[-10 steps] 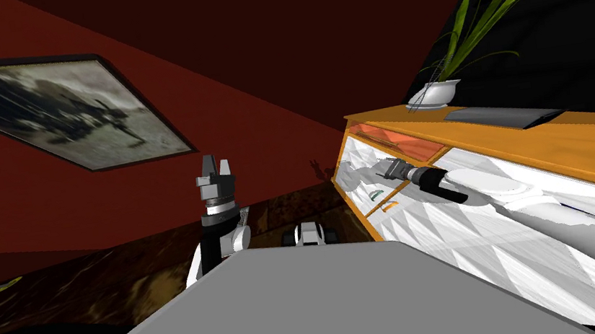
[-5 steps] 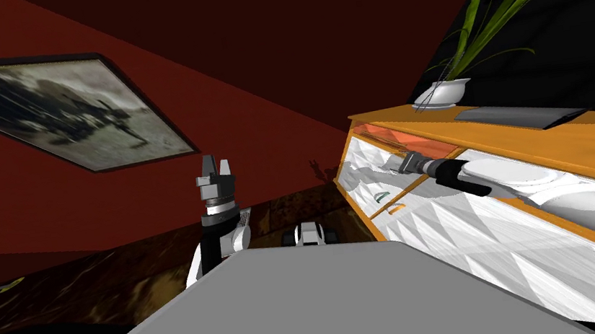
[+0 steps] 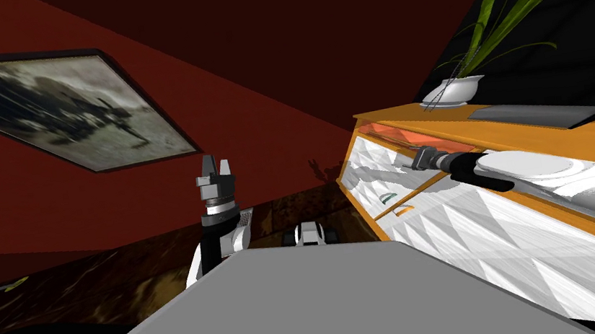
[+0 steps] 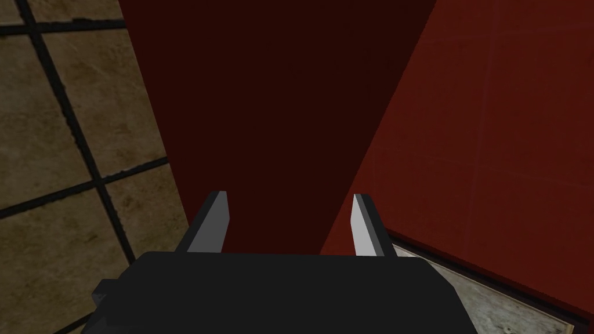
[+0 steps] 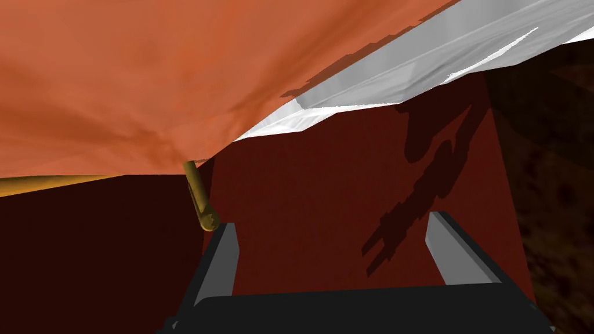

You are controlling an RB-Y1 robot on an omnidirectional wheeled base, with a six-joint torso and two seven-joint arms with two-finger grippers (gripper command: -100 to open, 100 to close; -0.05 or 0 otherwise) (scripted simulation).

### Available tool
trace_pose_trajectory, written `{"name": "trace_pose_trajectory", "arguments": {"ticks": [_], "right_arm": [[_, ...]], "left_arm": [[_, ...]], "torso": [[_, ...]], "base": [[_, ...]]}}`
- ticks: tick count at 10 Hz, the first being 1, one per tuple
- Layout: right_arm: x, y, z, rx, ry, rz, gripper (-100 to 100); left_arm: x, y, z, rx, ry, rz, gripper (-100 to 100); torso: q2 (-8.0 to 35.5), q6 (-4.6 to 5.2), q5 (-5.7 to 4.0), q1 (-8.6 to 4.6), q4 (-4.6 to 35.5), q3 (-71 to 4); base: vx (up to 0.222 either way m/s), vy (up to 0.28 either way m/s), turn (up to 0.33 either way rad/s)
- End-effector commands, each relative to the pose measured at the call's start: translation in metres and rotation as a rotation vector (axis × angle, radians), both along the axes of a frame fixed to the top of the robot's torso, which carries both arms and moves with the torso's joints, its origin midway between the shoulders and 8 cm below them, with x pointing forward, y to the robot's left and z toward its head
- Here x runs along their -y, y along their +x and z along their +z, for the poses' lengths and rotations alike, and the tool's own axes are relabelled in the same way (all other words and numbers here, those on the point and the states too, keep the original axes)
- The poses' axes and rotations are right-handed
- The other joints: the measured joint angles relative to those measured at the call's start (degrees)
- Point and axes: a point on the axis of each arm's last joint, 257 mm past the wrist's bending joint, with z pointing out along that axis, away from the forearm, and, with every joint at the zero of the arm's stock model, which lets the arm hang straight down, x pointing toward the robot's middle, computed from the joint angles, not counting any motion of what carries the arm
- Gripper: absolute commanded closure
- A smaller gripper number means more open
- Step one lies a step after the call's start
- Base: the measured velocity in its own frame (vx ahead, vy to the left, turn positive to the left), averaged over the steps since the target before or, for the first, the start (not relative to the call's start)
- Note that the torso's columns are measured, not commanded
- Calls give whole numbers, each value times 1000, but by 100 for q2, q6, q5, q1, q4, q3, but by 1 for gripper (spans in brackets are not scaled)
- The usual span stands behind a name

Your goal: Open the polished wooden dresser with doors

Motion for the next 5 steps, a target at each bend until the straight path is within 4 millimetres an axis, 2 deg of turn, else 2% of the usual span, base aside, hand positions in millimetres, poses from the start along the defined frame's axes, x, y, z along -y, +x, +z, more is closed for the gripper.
{"name": "trace_pose_trajectory", "arguments": {"ticks": [1,4,5], "right_arm": [[22,4,30,25,-87,-20,-100],[27,4,35,25,-106,-23,-100],[18,-2,14,-12,-90,-8,-100]], "left_arm": [[0,0,0,0,0,0,0],[0,0,0,0,0,0,0],[0,0,0,0,0,0,0]], "torso": [[1,-1,11,3,9,0],[-11,-4,14,-2,7,-9],[1,-4,18,4,12,-1]], "base": [[19,43,6],[10,21,0],[-8,6,-8]]}}
